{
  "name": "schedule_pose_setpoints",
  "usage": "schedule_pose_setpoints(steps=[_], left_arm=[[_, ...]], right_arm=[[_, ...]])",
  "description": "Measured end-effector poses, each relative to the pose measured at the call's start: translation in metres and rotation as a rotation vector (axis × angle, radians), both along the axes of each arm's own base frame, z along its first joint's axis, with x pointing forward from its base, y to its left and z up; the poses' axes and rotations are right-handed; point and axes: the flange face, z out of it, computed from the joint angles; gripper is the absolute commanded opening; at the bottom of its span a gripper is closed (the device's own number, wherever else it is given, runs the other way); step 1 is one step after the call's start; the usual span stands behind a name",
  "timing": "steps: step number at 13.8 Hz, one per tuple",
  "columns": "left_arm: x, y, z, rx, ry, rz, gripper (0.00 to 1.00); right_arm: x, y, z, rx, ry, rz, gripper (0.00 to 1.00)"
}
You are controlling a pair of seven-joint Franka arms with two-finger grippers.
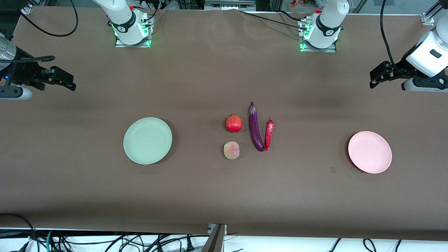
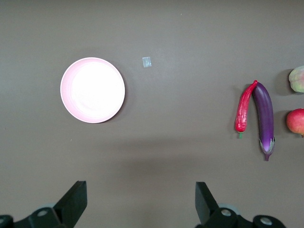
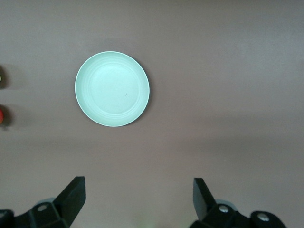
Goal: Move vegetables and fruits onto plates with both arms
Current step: 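Reach the left gripper down to the red chili beside the eggplant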
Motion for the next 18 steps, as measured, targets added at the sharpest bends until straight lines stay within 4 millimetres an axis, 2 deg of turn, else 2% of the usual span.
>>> schedule_pose_setpoints(steps=[5, 7, 8, 10, 13, 15, 18], left_arm=[[0.001, -0.005, 0.0, 0.0, 0.017, -0.009, 1.0], [0.002, -0.022, -0.013, 0.003, 0.073, -0.042, 1.0], [0.002, -0.037, -0.024, 0.006, 0.118, -0.069, 1.0], [0.005, -0.075, -0.06, 0.018, 0.218, -0.139, 1.0], [0.022, -0.14, -0.148, 0.035, 0.327, -0.235, 1.0], [0.038, -0.171, -0.205, 0.033, 0.32, -0.26, 1.0], [0.046, -0.225, -0.272, 0.026, 0.264, -0.281, 1.0]], right_arm=[[0.0, 0.002, -0.002, 0.0, 0.007, 0.003, 1.0], [-0.001, 0.002, -0.003, -0.001, 0.009, 0.003, 1.0], [-0.001, 0.002, -0.003, -0.001, 0.01, 0.003, 1.0], [-0.001, 0.002, -0.003, -0.001, 0.011, 0.004, 1.0], [-0.001, 0.003, -0.004, -0.001, 0.012, 0.004, 1.0], [-0.001, 0.003, -0.003, -0.001, 0.012, 0.005, 1.0], [-0.001, 0.003, -0.003, 0.0, 0.011, 0.006, 1.0]])
